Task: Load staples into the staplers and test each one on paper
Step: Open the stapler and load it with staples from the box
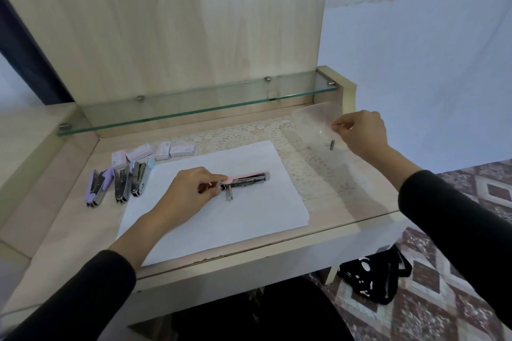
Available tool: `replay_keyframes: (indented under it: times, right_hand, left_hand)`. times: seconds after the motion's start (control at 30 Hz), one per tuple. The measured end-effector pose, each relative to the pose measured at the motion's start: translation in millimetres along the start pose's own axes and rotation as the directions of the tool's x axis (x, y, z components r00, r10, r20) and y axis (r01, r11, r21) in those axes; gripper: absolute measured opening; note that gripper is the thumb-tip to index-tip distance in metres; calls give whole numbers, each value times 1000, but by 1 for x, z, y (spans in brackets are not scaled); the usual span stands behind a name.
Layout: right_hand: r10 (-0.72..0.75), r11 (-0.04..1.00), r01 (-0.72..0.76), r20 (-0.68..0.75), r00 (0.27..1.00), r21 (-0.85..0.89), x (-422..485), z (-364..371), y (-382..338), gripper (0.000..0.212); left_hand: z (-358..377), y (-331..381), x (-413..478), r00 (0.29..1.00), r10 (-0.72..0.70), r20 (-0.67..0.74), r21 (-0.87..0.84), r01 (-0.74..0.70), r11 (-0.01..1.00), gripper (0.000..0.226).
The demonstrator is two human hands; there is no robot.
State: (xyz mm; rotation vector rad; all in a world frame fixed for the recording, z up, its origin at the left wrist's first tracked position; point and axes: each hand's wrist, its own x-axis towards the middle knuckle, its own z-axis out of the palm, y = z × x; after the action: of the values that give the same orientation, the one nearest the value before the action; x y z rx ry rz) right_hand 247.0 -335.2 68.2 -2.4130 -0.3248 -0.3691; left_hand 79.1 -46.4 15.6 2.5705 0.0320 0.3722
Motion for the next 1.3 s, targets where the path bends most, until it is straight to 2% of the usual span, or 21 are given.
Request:
replay_keyframes:
  times: [0.23,0.33,0.43,0.57,0.63,0.73,1.03,1.17,1.23,1.3]
  right_hand:
    - [-62,995,61,4,998,83,-5,0,-16,15]
    - [-184,976,165,131,974,141,-16,6,-38,12]
    - [-313,950,289,357,880,121,-35,23,-61,16]
    - [-371,922,367,557,743,126,-55,56,-77,40]
    - [-389,907,412,562,730,93,-57,70,-79,37]
    - [-399,902,424,517,757,77,-54,81,-81,24]
    - [-409,906,400,535,739,140,-46,85,-85,17]
    - [-421,906,362,538,731,218,-41,89,-87,17]
    - [-417,908,316,534,736,273,-39,90,-87,15]
    - [-403,909,267,512,758,321,-36,90,-86,16]
  left_hand:
    - [0,3,0,1000,-15,-7,-19,15,1000,25]
    - [-3,3,2,997,-74,38,-50,76,996,23]
    - [-8,3,4,989,-123,86,-88,131,987,23]
    - [-11,1,8,978,-136,155,-76,149,986,24]
    - [-12,-1,10,977,-144,159,-49,154,987,23]
    - [-13,-3,10,982,-132,134,-24,137,990,19]
    - [-34,-14,14,978,-173,114,-83,183,980,10]
    - [-56,-30,36,986,-151,-64,98,157,983,14]
    - [-63,-42,51,986,-146,-80,215,160,963,19]
    - [-65,-56,65,988,-150,-37,327,154,932,28]
